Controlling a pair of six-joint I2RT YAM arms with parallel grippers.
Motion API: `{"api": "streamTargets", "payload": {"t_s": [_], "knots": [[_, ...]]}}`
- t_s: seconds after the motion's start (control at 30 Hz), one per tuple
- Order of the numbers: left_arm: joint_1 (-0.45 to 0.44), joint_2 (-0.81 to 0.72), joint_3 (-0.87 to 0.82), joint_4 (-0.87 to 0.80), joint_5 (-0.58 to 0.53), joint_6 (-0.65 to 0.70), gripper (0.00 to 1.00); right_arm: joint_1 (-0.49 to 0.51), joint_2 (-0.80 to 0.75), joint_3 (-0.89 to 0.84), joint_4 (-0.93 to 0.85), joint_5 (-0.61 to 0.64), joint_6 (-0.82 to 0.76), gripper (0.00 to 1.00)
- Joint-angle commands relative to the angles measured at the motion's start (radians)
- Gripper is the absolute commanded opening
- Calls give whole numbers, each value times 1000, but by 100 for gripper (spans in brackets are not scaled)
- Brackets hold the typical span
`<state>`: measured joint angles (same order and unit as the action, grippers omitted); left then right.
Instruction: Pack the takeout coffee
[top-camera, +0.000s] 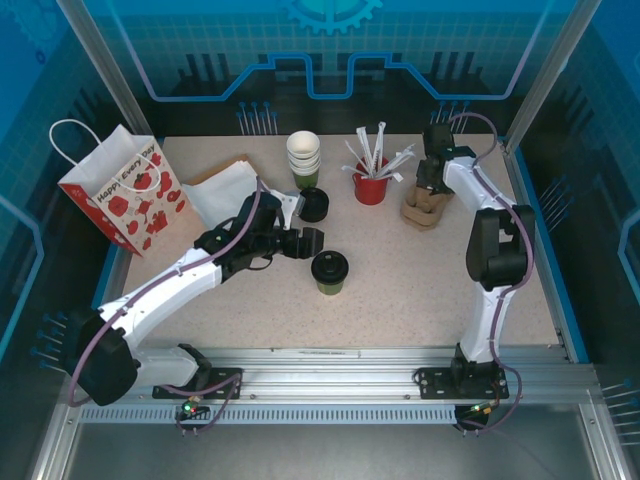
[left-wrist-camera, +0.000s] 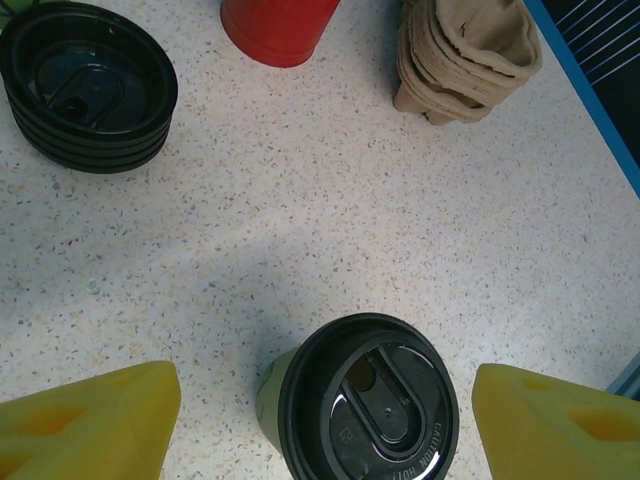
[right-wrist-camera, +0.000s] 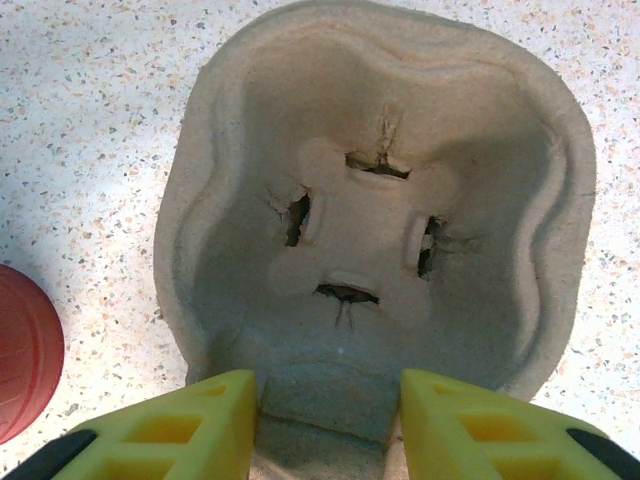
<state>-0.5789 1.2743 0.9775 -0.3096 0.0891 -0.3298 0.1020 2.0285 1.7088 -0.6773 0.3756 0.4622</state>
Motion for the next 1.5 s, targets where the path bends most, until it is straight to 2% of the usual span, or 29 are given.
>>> {"api": "streamTargets", "payload": {"t_s": [0.0, 0.2, 0.5, 0.7, 0.83, 1.23, 1.47], "knots": [[-4, -29, -16, 2, -19, 21, 78, 18, 25, 25, -44, 21, 24, 43], [-3, -39, -23, 1, -23, 26, 78, 13, 20, 10, -51, 30, 14, 46], [-3, -56, -35, 0, -31, 27, 78, -17, -23, -12, -71, -25, -56, 40], [-3, -53, -34, 2, -28, 25, 78, -45, -31, -9, -108, -90, -123, 39], [-3, -52, -33, 3, -26, 21, 78, -46, -18, 11, -140, -89, -156, 40], [-4, -43, -28, 2, -25, 20, 78, -38, 11, 14, -153, -108, -136, 47], [-5, -45, -33, 2, -27, 22, 78, -38, 9, 0, -137, -105, -128, 42]]}}
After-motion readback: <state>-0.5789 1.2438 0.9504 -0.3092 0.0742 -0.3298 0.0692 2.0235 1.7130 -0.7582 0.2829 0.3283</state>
